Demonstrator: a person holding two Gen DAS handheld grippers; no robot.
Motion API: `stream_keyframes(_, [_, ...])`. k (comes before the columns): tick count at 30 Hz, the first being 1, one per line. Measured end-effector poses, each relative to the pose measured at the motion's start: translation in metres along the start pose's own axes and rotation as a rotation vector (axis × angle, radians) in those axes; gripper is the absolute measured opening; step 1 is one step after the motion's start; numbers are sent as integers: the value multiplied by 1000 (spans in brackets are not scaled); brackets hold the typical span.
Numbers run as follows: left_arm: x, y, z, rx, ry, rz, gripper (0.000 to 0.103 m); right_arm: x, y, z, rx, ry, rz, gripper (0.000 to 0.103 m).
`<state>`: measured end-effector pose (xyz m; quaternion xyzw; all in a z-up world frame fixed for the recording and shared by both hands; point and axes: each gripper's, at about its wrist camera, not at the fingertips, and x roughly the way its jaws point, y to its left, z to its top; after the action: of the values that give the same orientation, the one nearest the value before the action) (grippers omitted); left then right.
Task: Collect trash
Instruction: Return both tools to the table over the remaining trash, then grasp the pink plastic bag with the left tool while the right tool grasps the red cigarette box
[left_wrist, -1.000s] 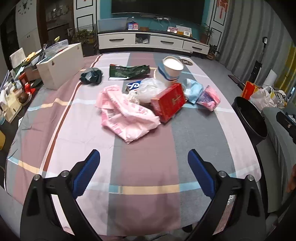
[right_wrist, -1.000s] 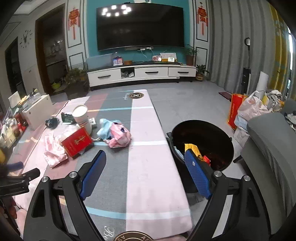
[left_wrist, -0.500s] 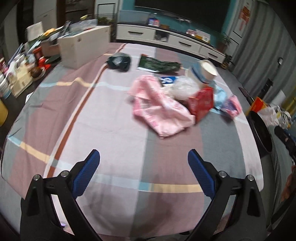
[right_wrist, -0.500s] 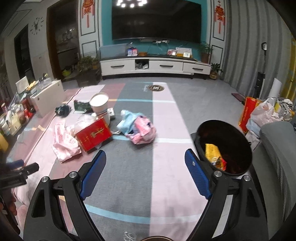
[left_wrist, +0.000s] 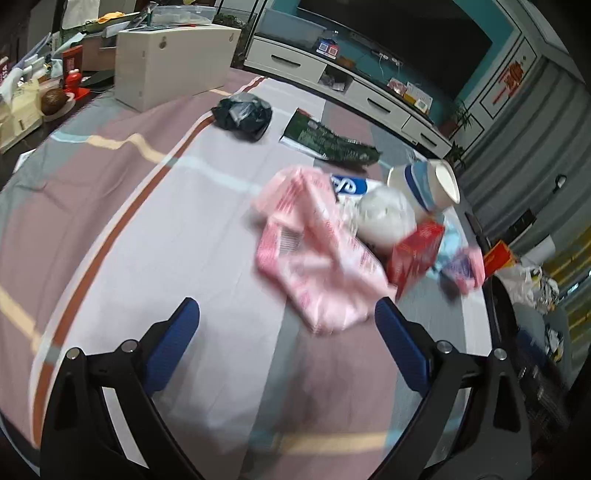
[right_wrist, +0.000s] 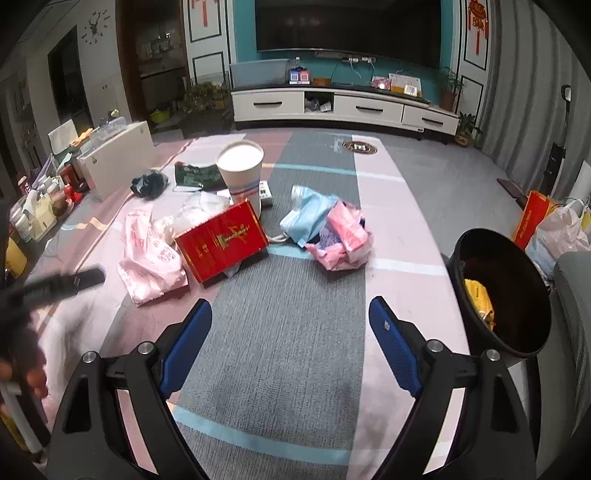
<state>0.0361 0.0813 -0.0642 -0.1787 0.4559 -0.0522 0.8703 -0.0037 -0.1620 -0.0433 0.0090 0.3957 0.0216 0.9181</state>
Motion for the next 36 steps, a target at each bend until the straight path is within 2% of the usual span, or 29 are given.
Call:
stream_keyframes(2, [11,-7,9,-1,-6,-1,92,5,-2,-1,5,12,2,85])
stream_keyframes(5, [28,-16,19,3,-2,10,81,13,-5,-2,13,25,9,85])
stream_keyframes(8, [41,-22,24,-1,6,25,63,18,-8,-2,17,25,31,85])
stream_keyframes(9, [44,-22,25,0,10,32,52,20,-8,-2,15,24,44,85])
stream_keyframes(10, [47,-23,25,3,14,26,46,22,-8,-1,13,23,53,85])
stream_keyframes(12, [44,-25,23,23,3,8,25,26,-5,1,1,21,81,85])
stream_keyframes(15, [27,-26,22,57,-32,-6,9,33,5,6,-34,11,147,85])
stream_keyframes(17, [10,-19,22,48,-57,-42,6,38,12,11,-61,4,192,86])
stream_keyframes(18, [1,-14,22,42,-74,-52,6,42,16,14,-74,-2,207,94])
stream_keyframes(20, [-12,-7,22,41,-101,-51,6,50,22,20,-85,-15,223,98])
stream_keyframes(25, [-30,3,20,49,-114,-56,6,77,30,38,-107,17,248,99])
stream_keyframes(30, [-27,7,16,52,-89,-74,6,93,45,50,-190,10,255,100])
stream_keyframes(36, [-23,3,15,58,-75,-92,6,111,59,54,-279,11,203,100])
